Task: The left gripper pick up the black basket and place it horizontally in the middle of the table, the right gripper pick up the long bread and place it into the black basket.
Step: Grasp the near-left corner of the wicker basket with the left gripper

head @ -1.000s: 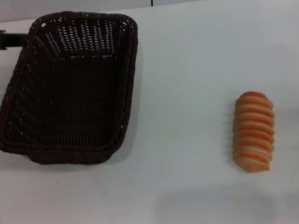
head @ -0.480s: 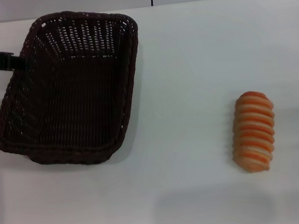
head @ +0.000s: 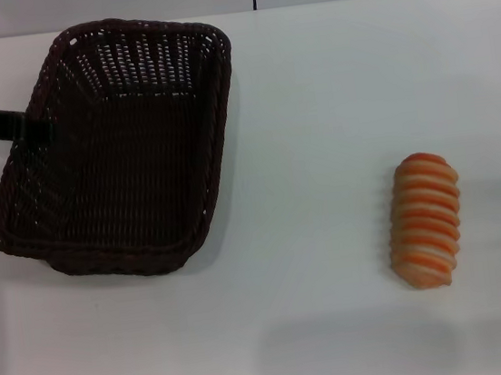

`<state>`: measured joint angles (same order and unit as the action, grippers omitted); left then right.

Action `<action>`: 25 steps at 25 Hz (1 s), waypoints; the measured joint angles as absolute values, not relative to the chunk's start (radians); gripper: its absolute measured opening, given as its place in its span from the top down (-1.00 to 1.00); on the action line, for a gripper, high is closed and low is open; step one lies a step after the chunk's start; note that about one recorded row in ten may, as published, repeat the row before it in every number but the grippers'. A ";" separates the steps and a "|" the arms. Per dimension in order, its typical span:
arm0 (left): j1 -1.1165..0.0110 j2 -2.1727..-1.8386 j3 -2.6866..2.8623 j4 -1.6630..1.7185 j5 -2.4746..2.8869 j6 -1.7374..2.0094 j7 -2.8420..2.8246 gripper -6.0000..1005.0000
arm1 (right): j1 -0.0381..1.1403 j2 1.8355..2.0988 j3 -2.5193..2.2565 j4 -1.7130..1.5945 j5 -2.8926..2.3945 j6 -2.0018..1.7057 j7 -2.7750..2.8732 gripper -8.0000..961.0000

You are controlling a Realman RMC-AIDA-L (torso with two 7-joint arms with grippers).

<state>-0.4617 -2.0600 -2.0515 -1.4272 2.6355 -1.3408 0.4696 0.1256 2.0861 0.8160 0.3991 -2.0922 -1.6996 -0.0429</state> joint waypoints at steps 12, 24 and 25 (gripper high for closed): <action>-0.475 -2.060 -2.021 -1.374 2.674 -1.314 0.470 -0.11 | 0.126 2.086 0.816 0.400 -2.092 -1.700 -0.043 -0.61; -0.478 -2.060 -2.007 -1.369 2.697 -1.307 0.469 0.25 | 0.125 2.086 0.816 0.400 -2.094 -1.700 -0.043 -0.61; -0.479 -2.060 -2.001 -1.368 2.697 -1.306 0.470 0.34 | 0.124 2.086 0.816 0.400 -2.094 -1.700 -0.043 -0.61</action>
<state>-0.4786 -2.0597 -2.0015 -1.3682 2.6972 -1.3058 0.4697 0.1240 2.0862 0.8160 0.4003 -2.0938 -1.6995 -0.0429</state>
